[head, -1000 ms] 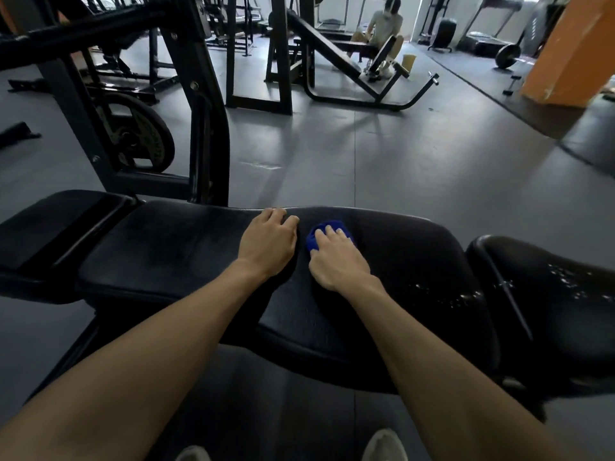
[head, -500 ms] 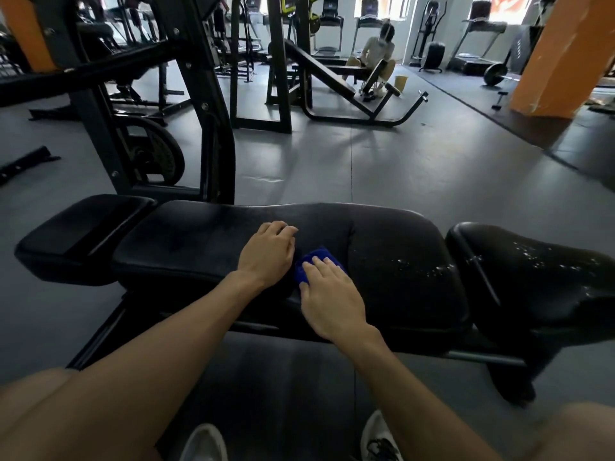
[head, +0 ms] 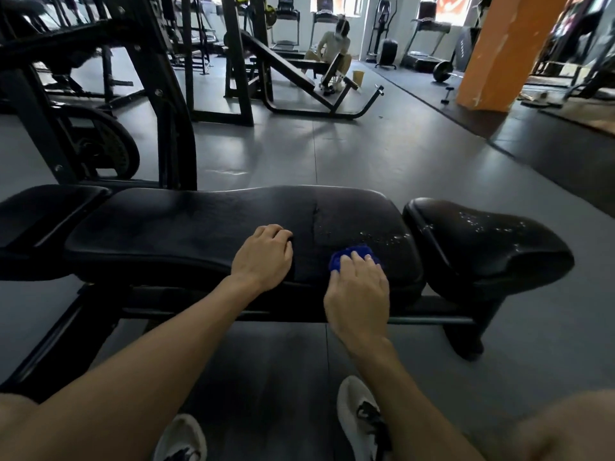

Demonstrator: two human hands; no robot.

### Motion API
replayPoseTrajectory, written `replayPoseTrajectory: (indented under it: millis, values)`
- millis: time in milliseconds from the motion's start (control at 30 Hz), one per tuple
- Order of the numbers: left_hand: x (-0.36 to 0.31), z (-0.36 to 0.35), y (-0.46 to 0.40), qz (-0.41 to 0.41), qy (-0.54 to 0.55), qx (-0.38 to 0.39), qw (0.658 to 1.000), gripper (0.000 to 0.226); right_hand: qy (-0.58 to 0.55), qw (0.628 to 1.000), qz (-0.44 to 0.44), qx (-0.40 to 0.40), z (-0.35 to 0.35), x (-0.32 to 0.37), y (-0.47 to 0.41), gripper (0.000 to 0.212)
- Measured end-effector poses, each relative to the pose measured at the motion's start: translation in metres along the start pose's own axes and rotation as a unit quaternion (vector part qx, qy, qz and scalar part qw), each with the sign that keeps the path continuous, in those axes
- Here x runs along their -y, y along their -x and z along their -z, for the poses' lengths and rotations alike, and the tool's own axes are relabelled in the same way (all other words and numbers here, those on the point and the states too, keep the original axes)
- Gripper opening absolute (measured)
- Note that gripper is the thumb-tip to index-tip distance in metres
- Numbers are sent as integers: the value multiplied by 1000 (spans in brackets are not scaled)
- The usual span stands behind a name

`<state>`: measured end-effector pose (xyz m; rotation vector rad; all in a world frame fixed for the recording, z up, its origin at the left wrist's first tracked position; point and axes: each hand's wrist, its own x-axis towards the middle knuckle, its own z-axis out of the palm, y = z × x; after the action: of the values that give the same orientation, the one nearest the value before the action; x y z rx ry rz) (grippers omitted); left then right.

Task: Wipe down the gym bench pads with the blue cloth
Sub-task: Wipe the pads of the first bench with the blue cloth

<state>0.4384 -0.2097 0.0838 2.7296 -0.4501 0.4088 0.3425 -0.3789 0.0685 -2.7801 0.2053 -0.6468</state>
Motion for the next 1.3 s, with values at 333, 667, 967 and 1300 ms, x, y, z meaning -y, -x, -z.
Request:
replayPoseTrajectory:
  millis: [333,667,967,1300]
  values:
    - [-5,-1,1,9,-34,-1,999,38,-6,994,29,102,23,-37,-25,52]
    - [-8,4,-7,26,-64,34,997,32,-36,957,175,229,-1,7,-63,52]
    - [14,7,-60,4,-28,38,999,22,5,974,56,221,-10,20,-80,58]
    - [31,-15,-84,-6,-42,91,995,52,46,978,13,201,-6,-9,-103,58]
